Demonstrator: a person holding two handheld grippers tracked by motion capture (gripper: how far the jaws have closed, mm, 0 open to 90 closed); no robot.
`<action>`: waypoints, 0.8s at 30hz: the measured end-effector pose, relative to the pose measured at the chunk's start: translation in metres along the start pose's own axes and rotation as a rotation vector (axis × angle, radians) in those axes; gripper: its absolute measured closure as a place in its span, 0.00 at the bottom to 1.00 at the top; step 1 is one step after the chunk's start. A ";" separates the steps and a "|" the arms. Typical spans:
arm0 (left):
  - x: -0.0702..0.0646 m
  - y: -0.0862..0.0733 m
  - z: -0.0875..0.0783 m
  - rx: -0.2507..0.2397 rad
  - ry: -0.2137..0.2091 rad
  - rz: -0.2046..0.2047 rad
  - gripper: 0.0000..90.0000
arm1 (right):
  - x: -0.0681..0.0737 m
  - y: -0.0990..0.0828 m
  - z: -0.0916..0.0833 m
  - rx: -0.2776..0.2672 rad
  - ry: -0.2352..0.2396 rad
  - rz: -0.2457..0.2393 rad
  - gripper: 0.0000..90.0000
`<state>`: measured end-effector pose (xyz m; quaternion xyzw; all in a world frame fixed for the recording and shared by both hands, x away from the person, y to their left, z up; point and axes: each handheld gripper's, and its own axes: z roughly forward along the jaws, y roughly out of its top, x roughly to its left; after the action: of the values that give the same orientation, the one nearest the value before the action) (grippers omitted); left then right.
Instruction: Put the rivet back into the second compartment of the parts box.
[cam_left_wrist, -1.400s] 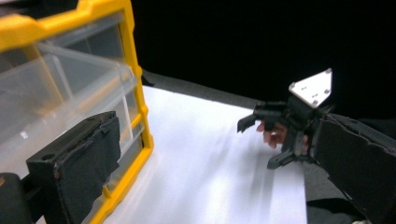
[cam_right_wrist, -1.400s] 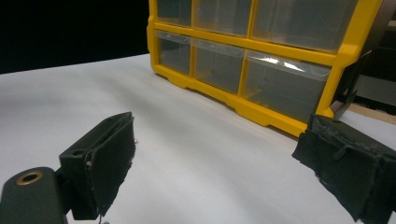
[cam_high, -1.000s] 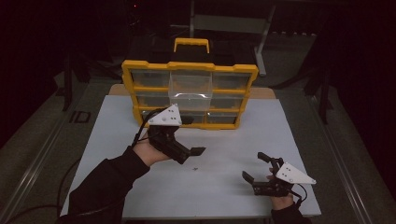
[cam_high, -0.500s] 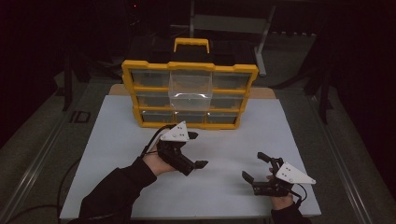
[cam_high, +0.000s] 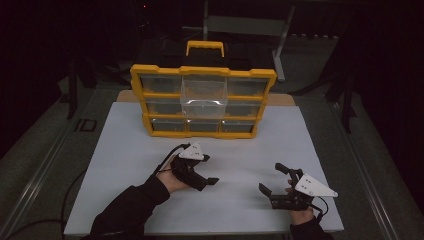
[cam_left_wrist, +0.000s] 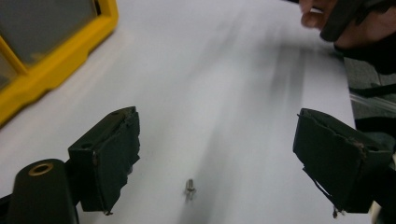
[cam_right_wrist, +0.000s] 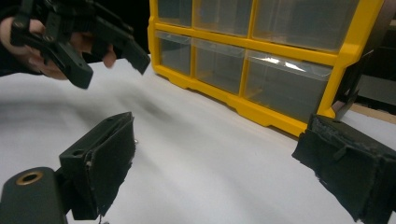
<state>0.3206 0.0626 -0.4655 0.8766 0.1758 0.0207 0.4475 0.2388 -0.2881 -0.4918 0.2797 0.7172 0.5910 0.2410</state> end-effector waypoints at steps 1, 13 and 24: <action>0.001 -0.002 0.002 0.010 -0.003 -0.006 0.17 | 0.000 0.000 0.000 0.001 0.000 0.003 0.10; 0.005 -0.028 0.031 0.131 0.033 -0.012 0.48 | 0.000 0.000 0.001 0.000 0.002 0.004 0.10; 0.002 -0.034 0.043 0.182 0.096 0.031 0.79 | 0.000 0.000 0.001 -0.001 0.001 0.002 0.10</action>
<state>0.3207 0.0481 -0.5180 0.9143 0.1844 0.0536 0.3566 0.2392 -0.2877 -0.4917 0.2802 0.7167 0.5918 0.2400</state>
